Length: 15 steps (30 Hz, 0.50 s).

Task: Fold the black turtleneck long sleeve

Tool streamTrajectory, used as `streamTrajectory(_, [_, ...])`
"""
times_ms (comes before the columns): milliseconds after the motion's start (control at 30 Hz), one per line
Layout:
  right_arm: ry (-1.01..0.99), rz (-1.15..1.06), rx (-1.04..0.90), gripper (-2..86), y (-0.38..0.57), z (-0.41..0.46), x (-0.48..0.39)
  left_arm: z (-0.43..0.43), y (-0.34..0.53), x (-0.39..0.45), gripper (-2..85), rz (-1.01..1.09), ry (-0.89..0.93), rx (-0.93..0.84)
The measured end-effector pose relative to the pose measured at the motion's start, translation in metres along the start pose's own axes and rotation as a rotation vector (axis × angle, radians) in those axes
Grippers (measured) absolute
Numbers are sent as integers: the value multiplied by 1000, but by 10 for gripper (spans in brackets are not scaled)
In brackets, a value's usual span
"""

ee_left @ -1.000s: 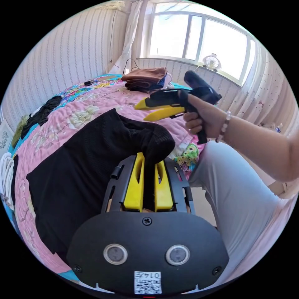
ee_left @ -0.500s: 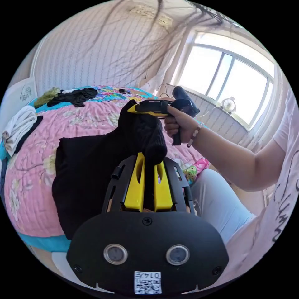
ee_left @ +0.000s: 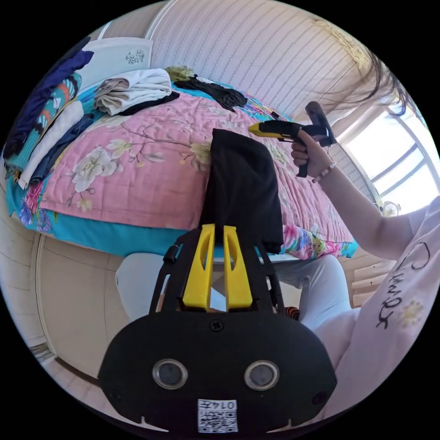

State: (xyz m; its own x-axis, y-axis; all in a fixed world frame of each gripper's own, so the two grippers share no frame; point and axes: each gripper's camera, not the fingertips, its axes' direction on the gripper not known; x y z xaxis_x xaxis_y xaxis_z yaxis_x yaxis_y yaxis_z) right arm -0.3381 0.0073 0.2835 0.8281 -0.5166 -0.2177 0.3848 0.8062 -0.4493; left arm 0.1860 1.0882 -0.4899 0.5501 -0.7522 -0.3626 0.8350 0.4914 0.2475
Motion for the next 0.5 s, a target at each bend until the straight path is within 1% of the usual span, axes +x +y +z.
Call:
streamTrajectory(100, [114, -61, -1, 62, -33, -13, -12, -4, -6, -13, 9, -16, -71, -16])
streamTrajectory(167, [188, -124, -56, 104, -64, -6, -23, -8, -10, -21, 14, -25, -69, 3])
streamTrajectory(233, [216, -160, -120, 142, -88, 8, -30, -9, -17, -25, 37, -17, -65, 29])
streamTrajectory(300, [213, -194, -191, 176, -109, 28, -37, -2, -34, -25, 83, 23, -69, 25])
streamTrajectory(333, [217, -217, -250, 197, -122, 44, -42, 0, -39, -25, 91, 37, -66, 19])
streamTrajectory(400, [268, -251, -371, 209, -137, 72, -46, 12, -55, -29, 110, 59, -50, 35])
streamTrajectory(433, [314, -266, -474, 210, -143, 92, -45, 17, -60, -31, 112, 59, -37, 24])
streamTrajectory(467, [332, -271, -590, 207, -145, 111, -40, 29, -71, -34, 122, 49, -14, -38])
streamTrajectory(500, [337, -278, -607, 205, -145, 116, -39, 42, -82, -35, 130, 63, 30, -114])
